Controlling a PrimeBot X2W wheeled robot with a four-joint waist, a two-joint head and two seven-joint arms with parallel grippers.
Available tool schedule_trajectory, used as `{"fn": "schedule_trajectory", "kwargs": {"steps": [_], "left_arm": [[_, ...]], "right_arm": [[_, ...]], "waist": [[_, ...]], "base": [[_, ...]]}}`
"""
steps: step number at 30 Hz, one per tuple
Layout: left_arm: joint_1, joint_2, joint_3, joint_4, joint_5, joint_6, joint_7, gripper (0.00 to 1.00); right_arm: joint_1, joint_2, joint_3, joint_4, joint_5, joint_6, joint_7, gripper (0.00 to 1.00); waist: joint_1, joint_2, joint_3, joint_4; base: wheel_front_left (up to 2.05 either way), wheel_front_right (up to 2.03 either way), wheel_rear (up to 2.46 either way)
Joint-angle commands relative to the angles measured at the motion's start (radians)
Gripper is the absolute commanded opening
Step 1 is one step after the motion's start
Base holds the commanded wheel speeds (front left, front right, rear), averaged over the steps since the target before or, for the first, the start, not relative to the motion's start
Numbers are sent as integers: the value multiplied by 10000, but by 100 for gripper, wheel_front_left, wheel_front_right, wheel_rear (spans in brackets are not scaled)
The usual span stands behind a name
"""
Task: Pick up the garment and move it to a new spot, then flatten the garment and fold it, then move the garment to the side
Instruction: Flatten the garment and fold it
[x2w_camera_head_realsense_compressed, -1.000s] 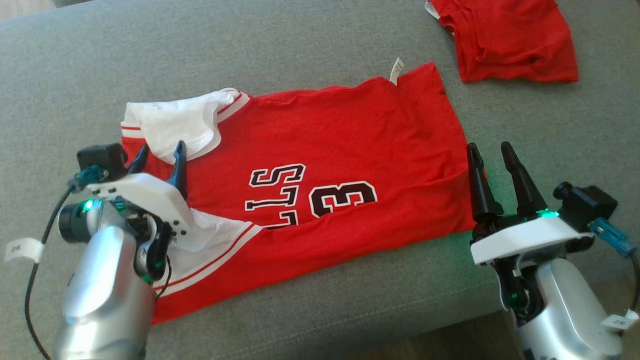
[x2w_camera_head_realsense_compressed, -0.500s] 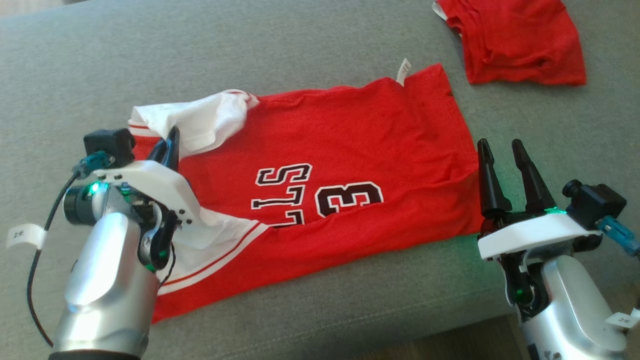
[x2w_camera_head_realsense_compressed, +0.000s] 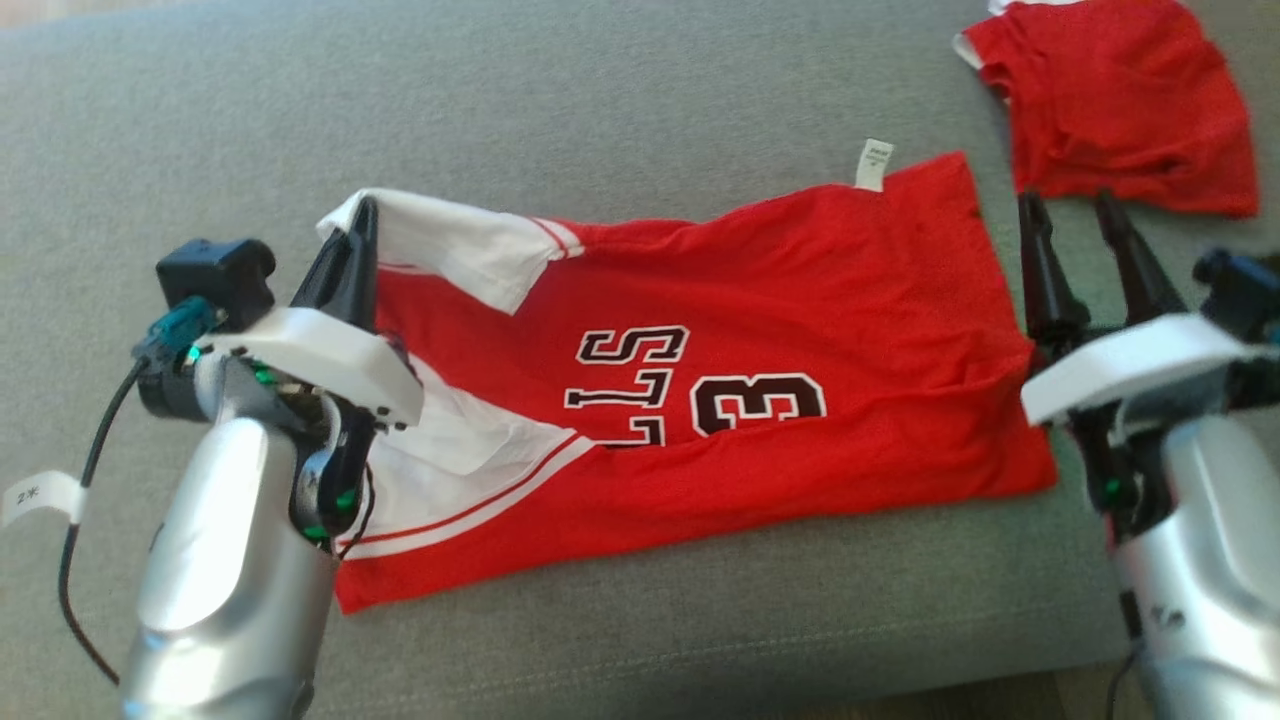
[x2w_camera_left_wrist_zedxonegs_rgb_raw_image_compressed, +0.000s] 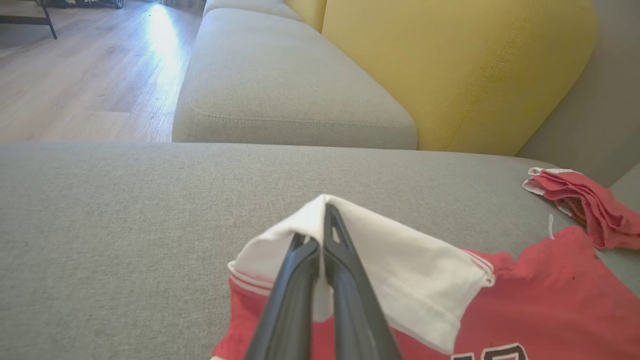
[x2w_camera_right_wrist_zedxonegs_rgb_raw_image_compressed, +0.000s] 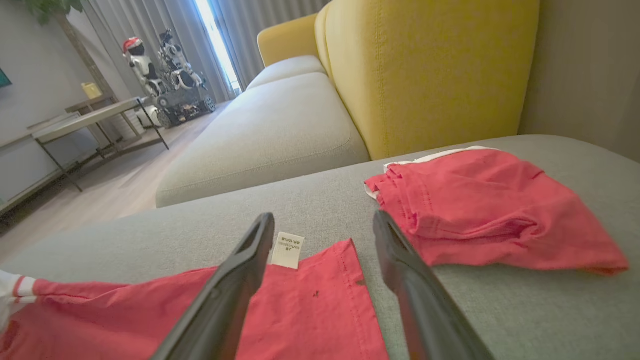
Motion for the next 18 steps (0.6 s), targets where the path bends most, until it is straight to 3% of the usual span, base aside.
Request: {"fn": "schedule_trajectory", "kwargs": {"steps": [1,10,18], "left_arm": [[-205,186,204,-668,-87,62,-5,0],[-213,49,-204,-1526,-11,82,253,0],[-549,-111,-543,-1620,59,27,276,0]], "right_arm": [[-561,-241,123,-153,109,21,333,100],[-2120,-866,539,1491,741,21,1801,100],[-3199,-1442,1125,3185,1128,21,2013,100]], "waist": [[0,0,139,165],[0,0,805,660],[0,0,1231,1041]], "base": [[0,0,0],[0,0,0],[0,0,0]]}}
